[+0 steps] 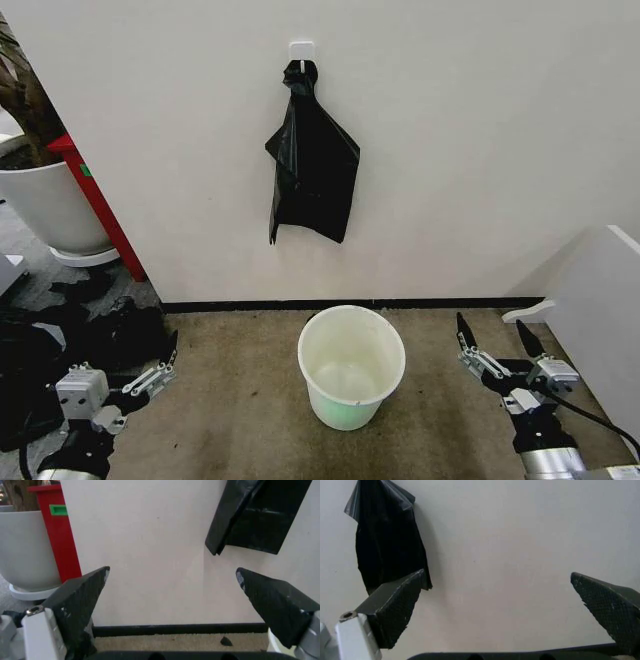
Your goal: Place the garbage bag over the trash bin.
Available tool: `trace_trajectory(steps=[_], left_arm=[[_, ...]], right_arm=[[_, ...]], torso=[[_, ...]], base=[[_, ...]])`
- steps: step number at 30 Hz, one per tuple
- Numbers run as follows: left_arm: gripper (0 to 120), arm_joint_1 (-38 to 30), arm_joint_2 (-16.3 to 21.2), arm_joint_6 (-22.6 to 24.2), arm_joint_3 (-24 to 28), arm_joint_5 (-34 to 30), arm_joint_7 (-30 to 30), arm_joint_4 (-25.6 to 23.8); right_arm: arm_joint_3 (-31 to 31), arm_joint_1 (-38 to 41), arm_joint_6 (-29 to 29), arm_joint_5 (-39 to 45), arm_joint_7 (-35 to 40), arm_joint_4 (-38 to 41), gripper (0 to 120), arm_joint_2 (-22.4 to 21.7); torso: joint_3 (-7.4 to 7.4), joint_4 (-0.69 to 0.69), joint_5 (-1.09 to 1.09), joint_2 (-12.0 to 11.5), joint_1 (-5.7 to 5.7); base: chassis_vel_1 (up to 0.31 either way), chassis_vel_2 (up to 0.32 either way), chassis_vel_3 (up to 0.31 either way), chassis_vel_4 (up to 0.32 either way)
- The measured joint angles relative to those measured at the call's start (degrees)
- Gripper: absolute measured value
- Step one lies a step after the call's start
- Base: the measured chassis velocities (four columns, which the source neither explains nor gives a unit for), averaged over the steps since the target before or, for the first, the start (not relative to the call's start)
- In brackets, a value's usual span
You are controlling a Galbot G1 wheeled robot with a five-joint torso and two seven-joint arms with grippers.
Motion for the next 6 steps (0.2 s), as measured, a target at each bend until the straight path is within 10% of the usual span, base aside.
trace_trajectory(steps=[6], left_arm=[[100, 0.0, 0.0, 0.0, 0.0, 0.0, 0.0, 0.0]], right_arm=[[0.0, 0.0, 0.0, 0.0, 0.0, 0.0, 100, 0.0]], torso=[[0.0, 0.0, 0.0, 0.0, 0.0]], base=[[0.0, 0.0, 0.0, 0.0]])
